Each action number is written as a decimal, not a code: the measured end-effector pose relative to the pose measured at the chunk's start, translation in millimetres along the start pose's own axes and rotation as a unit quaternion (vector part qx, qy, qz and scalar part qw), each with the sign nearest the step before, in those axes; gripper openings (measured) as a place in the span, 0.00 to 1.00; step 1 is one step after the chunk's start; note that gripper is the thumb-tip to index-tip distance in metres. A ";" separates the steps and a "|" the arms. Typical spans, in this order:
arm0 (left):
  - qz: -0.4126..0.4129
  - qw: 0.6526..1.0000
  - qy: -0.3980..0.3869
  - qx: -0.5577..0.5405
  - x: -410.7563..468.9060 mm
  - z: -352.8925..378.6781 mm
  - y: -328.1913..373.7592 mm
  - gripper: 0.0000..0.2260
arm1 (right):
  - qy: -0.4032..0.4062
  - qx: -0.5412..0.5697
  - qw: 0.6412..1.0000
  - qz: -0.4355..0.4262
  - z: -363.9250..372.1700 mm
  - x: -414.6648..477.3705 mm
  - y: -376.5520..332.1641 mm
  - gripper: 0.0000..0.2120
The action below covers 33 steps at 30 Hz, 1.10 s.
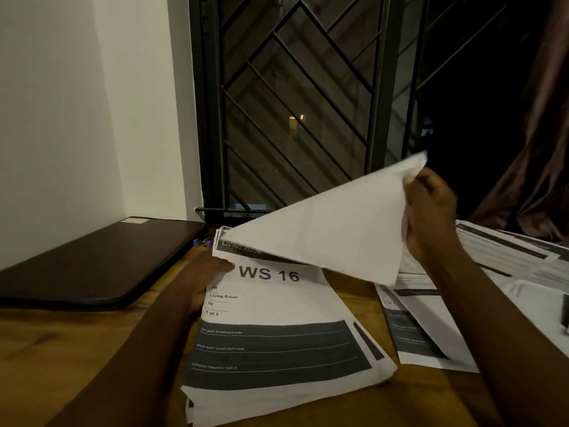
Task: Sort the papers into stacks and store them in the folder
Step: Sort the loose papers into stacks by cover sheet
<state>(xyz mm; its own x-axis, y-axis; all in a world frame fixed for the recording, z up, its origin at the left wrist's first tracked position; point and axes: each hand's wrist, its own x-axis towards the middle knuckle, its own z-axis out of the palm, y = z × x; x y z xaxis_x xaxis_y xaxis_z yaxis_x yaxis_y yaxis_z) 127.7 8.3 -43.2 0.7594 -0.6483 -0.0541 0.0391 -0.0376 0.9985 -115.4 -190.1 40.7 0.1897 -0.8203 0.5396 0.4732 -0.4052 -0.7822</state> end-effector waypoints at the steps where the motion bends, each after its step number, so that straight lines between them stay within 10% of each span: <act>1: -0.004 1.000 -0.002 0.001 3.3 -2.5 -1.7 0.12 | 0.024 -0.045 0.996 -0.067 1.8 1.1 -9.2 0.07; 6: -0.002 0.999 0.004 0.034 2.1 -2.5 1.2 0.10 | -0.066 -0.282 0.872 -0.396 16.8 -19.4 -54.0 0.15; 14: 0.031 0.999 0.024 0.006 7.3 -7.4 -5.5 0.12 | -0.540 -0.546 0.607 -0.207 74.4 -110.7 21.7 0.11; 22: 0.058 0.997 0.022 -0.045 14.7 -10.8 -12.2 0.08 | -0.626 -0.383 0.593 -0.332 90.2 -150.6 19.3 0.09; 27: 0.121 0.976 -0.119 -0.139 37.1 -23.1 -14.4 0.18 | -0.610 -0.391 0.615 -0.312 90.0 -154.7 20.1 0.12; 30: 0.062 0.992 -0.040 -0.099 15.8 -7.7 -8.0 0.16 | -0.633 -0.381 0.646 -0.194 90.4 -153.2 17.4 0.10; 33: 0.077 0.992 -0.052 -0.080 19.3 -7.1 -13.1 0.15 | -0.579 -0.312 0.754 -0.012 88.6 -122.8 17.9 0.14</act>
<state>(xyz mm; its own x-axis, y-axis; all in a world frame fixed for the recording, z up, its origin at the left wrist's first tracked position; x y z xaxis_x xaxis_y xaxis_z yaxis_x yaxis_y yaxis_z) 146.5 1.7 -57.3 0.6931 -0.7129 0.1068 0.0370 0.1831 0.9824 -54.0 -60.8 -12.0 0.9814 -0.0545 0.1841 0.0609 -0.8209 -0.5678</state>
